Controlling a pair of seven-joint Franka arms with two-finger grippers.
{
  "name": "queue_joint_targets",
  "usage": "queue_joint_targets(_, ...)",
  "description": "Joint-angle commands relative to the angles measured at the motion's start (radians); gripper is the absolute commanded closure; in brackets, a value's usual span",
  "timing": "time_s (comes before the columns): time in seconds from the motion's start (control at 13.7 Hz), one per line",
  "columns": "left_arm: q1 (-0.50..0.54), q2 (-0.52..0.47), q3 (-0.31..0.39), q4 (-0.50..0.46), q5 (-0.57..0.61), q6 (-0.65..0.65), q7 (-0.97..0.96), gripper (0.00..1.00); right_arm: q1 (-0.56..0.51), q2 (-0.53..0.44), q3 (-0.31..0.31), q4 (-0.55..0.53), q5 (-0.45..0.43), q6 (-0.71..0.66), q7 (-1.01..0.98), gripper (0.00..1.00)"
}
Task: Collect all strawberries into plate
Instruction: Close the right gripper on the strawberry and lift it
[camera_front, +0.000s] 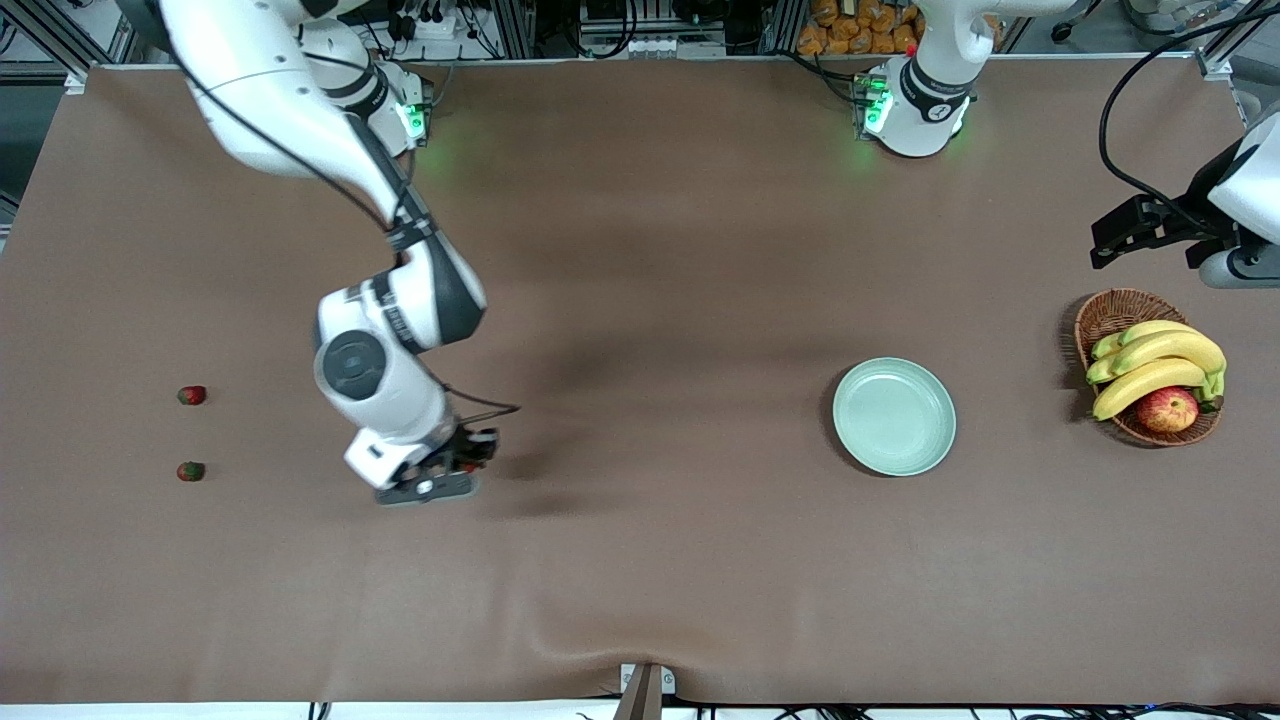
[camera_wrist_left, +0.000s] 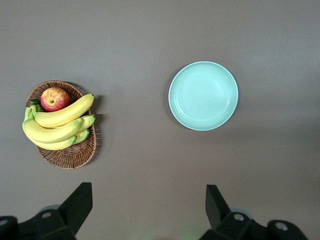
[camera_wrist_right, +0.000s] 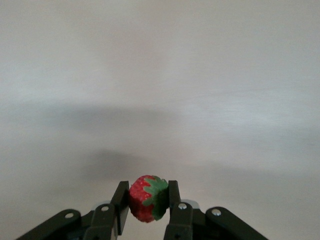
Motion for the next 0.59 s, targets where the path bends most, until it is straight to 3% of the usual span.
queue_joint_targets(0.0,-0.002,0.018,-0.002,-0.004,-0.019,0.03,-0.013,0.0,0.077,0.042,-0.005,0.056,-0.003,-0.004,0.018,1.0)
queue_joint_targets(0.15,-0.002,0.038,-0.014,-0.005,-0.019,0.039,-0.032,0.0,0.138,0.068,-0.005,0.069,0.003,-0.003,0.088,1.0)
queue_joint_targets(0.51,-0.003,0.081,-0.046,-0.018,-0.009,0.07,-0.065,0.0,0.272,0.203,-0.005,0.23,0.009,0.043,0.355,1.0)
